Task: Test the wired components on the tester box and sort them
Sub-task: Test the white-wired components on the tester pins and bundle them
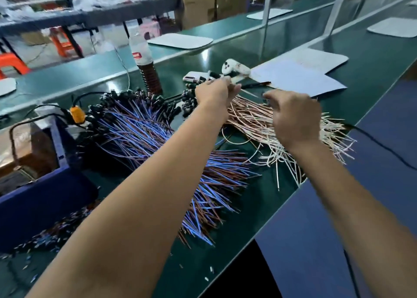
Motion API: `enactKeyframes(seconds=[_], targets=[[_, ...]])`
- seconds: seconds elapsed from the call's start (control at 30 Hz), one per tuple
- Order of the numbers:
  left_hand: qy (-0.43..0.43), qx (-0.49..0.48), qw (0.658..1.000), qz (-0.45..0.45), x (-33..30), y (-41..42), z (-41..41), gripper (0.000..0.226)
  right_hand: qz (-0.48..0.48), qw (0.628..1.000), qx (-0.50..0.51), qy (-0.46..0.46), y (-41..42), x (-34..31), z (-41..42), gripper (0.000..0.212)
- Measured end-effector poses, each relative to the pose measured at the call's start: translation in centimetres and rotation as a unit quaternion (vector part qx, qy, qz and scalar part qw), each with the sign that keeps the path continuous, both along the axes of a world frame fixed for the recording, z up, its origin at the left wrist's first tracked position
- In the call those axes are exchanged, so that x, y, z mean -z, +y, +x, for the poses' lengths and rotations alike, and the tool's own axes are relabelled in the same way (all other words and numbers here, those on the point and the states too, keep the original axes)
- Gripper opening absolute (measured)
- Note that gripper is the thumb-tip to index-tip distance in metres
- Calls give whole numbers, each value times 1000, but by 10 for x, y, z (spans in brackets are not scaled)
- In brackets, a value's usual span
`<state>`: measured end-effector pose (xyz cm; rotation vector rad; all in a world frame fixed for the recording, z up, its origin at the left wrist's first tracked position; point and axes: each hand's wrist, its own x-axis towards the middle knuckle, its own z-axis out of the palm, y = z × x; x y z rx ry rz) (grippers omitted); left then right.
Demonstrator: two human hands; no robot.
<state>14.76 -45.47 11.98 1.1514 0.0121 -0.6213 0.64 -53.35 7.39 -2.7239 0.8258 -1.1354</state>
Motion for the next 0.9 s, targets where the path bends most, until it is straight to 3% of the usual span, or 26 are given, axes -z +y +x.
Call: enactKeyframes(seconds=[0.07, 0.13, 0.23, 0.33, 0.4, 0.63, 0.77, 0.9], targets=[[11, 2, 1000, -3, 6, 2, 4, 12, 34, 986, -6, 165, -8, 13, 17, 47], [22, -1, 1000, 2, 13, 5, 3, 23, 68, 938, -11, 339, -13, 23, 27, 66], [41, 11, 999, -32, 20, 11, -3, 11, 84, 913, -3, 400, -20, 23, 34, 90], [39, 18, 997, -66, 27, 15, -4, 13, 70, 925, 16, 374, -19, 12, 35, 93], [42, 35, 995, -89, 24, 24, -9, 12, 59, 953, 19, 297, -10, 1, 36, 85], [-17, 138, 976, -168, -4, 113, -22, 22, 35, 995, -75, 47, 76, -32, 46, 20], [-149, 167, 972, -67, -7, 218, -12, 21, 15, 977, -211, 1, 174, -38, 60, 10], [-217, 215, 951, 52, -1, 356, -5, 12, 14, 925, -368, 97, 274, -31, 79, 6]])
